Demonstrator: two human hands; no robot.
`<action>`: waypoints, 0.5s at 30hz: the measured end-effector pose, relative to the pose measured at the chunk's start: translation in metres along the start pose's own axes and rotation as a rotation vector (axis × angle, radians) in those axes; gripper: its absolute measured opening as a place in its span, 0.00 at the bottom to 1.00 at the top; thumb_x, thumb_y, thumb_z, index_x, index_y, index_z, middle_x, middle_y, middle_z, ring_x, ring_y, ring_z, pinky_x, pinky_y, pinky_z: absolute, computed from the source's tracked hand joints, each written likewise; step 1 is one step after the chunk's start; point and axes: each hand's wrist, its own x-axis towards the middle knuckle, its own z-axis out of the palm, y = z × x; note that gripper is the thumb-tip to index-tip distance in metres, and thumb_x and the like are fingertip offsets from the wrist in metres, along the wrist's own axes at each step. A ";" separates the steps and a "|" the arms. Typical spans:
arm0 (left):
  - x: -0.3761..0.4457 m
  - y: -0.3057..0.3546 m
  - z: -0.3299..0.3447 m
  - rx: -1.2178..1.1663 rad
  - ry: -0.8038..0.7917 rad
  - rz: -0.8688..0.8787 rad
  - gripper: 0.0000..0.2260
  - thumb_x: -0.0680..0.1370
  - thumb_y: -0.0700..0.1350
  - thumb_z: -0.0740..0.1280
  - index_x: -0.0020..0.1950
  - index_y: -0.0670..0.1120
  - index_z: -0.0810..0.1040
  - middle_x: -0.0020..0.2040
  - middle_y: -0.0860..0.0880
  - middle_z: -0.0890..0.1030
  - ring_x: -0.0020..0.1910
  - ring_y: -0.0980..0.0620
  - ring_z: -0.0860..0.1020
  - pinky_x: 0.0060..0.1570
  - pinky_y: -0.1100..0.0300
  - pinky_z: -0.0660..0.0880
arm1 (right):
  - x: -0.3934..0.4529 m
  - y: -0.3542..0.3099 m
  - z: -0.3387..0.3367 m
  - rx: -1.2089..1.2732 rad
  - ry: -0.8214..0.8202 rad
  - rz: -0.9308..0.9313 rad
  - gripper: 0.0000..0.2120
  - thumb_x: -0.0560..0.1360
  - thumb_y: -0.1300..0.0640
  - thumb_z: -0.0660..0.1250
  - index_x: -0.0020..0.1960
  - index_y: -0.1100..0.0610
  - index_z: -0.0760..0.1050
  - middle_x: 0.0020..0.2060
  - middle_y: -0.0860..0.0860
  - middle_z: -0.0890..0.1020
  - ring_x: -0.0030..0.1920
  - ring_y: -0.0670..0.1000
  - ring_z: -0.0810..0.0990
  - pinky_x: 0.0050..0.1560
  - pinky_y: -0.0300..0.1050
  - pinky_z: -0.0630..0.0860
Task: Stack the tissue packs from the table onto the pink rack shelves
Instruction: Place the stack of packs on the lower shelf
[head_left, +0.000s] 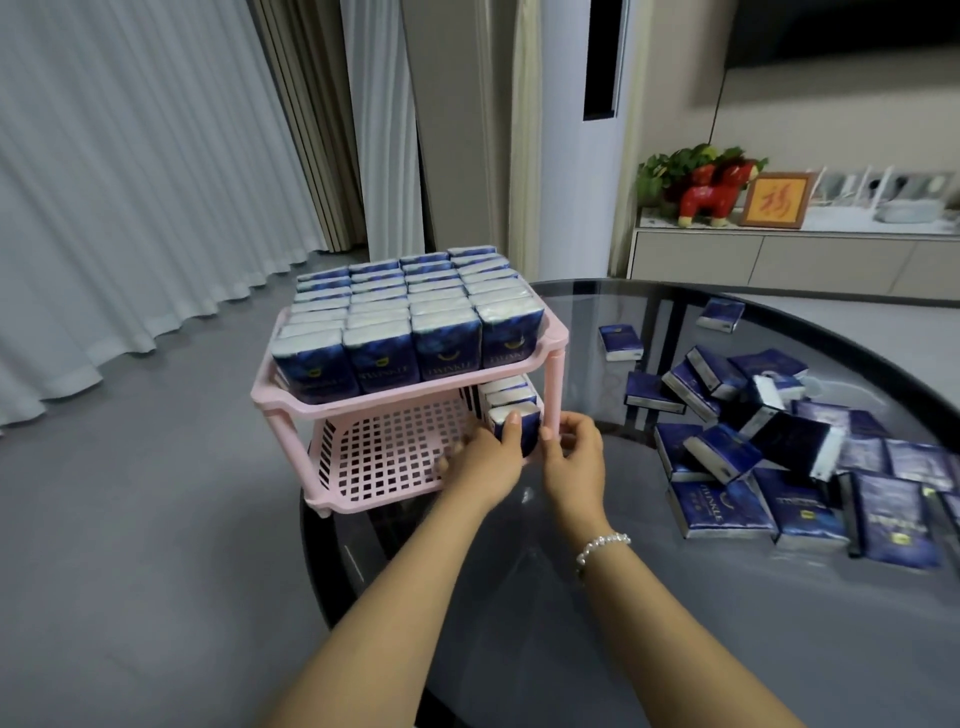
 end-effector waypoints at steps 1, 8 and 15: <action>-0.002 -0.002 0.001 0.025 0.061 0.005 0.30 0.80 0.62 0.45 0.72 0.44 0.66 0.70 0.38 0.68 0.70 0.37 0.64 0.71 0.45 0.56 | 0.000 0.000 -0.001 0.006 -0.021 0.015 0.05 0.77 0.61 0.63 0.52 0.56 0.72 0.54 0.54 0.75 0.45 0.43 0.74 0.43 0.30 0.71; -0.010 0.001 0.003 -0.210 0.233 0.141 0.22 0.81 0.55 0.57 0.49 0.38 0.80 0.48 0.39 0.82 0.50 0.39 0.78 0.42 0.56 0.67 | 0.005 0.000 -0.011 0.084 -0.112 0.095 0.07 0.76 0.61 0.64 0.47 0.49 0.73 0.51 0.53 0.79 0.48 0.51 0.79 0.50 0.45 0.78; -0.009 -0.005 0.006 -0.188 0.185 0.145 0.25 0.80 0.59 0.55 0.52 0.38 0.79 0.50 0.40 0.81 0.51 0.40 0.78 0.47 0.54 0.72 | 0.003 -0.006 -0.016 0.107 -0.158 0.111 0.07 0.76 0.63 0.64 0.49 0.51 0.74 0.51 0.52 0.79 0.51 0.52 0.79 0.51 0.45 0.78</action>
